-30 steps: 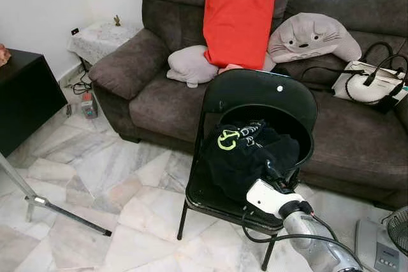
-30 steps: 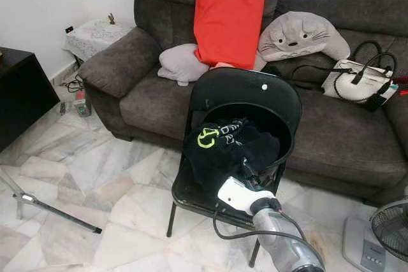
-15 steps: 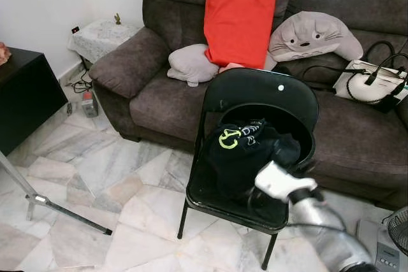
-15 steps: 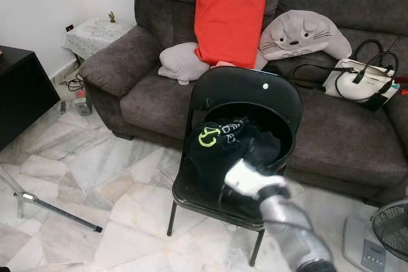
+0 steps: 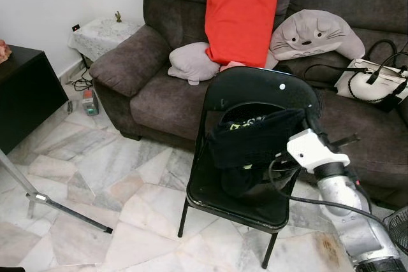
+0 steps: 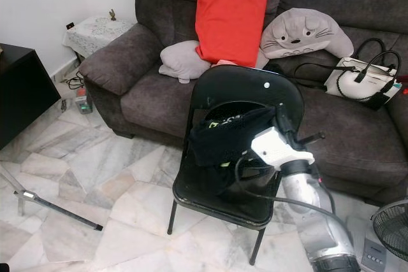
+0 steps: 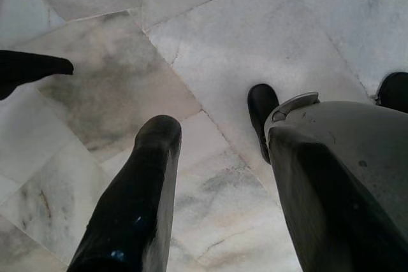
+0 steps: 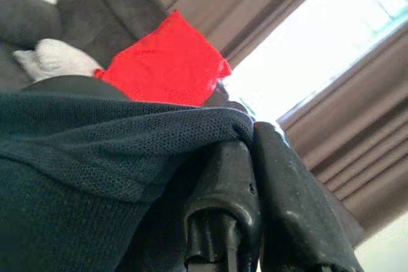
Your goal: Hang hanger
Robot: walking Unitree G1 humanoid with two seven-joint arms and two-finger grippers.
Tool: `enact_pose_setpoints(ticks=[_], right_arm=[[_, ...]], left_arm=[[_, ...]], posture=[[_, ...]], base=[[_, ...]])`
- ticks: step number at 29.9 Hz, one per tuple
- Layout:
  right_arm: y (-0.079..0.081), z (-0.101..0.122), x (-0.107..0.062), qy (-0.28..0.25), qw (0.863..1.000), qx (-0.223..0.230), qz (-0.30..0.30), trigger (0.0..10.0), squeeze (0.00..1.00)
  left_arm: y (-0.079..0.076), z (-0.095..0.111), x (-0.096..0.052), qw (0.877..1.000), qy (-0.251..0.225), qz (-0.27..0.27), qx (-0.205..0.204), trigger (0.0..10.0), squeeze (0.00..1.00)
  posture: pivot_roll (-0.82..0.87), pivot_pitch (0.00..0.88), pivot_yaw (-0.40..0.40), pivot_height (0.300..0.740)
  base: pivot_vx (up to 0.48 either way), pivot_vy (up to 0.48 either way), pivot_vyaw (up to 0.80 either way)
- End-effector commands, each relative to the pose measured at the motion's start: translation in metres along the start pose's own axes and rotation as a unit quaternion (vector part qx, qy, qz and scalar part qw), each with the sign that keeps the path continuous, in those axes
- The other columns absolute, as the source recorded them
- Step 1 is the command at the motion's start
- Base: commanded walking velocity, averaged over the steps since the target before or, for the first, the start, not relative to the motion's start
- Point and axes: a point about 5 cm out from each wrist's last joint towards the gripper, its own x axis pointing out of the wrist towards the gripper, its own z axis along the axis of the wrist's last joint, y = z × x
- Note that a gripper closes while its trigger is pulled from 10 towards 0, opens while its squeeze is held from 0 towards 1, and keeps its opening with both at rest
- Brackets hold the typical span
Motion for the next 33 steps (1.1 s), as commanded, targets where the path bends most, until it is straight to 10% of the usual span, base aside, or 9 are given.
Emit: enact_pose_setpoints(ticks=[1,11,19,26,33], right_arm=[[-0.016,0.001,0.001,0.005,1.000,0.009,-0.025,0.0,0.00],[0.001,-0.052,-0.048,0.214,0.968,0.132,-0.024,0.0,0.00],[0.003,-0.067,-0.060,0.274,0.944,0.183,-0.035,0.0,0.00],[-0.011,-0.044,-0.031,0.169,0.979,0.114,-0.006,0.0,0.00],[-0.035,-0.031,-0.012,0.129,0.984,0.116,-0.048,0.0,0.00]], left_arm=[[0.001,-0.009,-0.002,1.000,0.014,0.001,-0.003,10.0,0.00],[0.001,-0.009,-0.002,1.000,0.016,-0.003,-0.002,10.0,0.00],[0.002,-0.009,-0.002,1.000,0.016,-0.004,0.000,10.0,0.00],[0.002,-0.009,-0.002,1.000,0.016,-0.003,0.000,10.0,0.00],[0.003,-0.009,-0.002,1.000,0.017,-0.002,0.001,10.0,0.00]], posture=[[-0.02,0.094,-0.004,0.740],[-0.02,0.096,-0.005,0.740],[-0.02,0.096,-0.003,0.740],[-0.02,0.096,-0.002,0.740],[-0.02,0.098,0.003,0.740]], base=[[0.000,0.000,0.00],[0.000,0.000,0.00],[0.000,0.000,0.00],[0.000,0.000,0.00],[0.000,0.000,0.00]])
